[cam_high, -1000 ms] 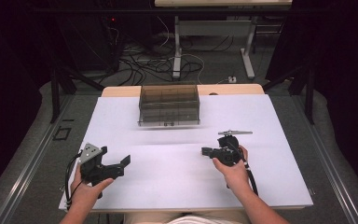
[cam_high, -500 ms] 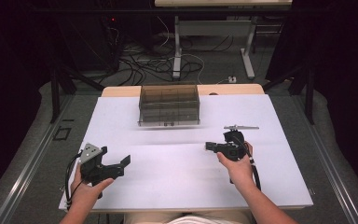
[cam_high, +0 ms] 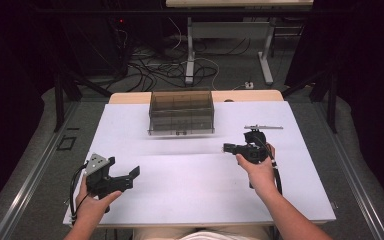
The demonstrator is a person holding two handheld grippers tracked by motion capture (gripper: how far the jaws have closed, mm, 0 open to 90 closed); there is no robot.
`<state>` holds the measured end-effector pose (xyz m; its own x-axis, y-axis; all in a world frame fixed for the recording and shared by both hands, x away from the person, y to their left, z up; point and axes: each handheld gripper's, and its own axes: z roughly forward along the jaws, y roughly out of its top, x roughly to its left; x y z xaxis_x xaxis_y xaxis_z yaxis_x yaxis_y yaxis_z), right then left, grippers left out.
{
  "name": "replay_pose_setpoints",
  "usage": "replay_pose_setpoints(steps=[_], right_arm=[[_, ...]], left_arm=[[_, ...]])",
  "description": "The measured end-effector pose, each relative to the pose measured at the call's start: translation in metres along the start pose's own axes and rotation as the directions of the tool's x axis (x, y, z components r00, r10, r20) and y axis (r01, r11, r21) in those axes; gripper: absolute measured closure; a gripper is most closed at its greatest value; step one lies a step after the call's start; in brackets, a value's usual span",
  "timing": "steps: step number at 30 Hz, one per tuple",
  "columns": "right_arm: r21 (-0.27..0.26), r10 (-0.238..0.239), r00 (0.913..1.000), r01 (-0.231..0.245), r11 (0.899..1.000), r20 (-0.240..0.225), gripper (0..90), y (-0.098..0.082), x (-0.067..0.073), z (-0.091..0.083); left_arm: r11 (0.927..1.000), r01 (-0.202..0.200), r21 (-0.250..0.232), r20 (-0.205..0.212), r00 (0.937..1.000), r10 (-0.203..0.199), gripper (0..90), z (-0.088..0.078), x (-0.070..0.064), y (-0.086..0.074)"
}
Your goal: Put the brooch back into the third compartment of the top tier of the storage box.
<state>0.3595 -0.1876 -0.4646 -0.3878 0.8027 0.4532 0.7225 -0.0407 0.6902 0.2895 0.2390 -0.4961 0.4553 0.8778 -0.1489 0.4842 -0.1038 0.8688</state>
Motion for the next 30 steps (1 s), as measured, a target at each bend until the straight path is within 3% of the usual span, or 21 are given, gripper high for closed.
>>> replay_pose_setpoints(steps=[13,30], right_arm=[[-0.013,-0.027,0.9996,0.027,1.0,0.01,90.0,0.029,0.007,-0.006],[-0.004,-0.011,0.9999,0.011,1.0,0.006,90.0,0.071,0.016,-0.001]], left_arm=[[1.0,0.0,-0.002,-0.001,1.0,0.0,1.7,0.001,0.0,0.0],[1.0,0.001,-0.001,-0.002,1.0,-0.001,1.7,0.002,0.001,0.0]])
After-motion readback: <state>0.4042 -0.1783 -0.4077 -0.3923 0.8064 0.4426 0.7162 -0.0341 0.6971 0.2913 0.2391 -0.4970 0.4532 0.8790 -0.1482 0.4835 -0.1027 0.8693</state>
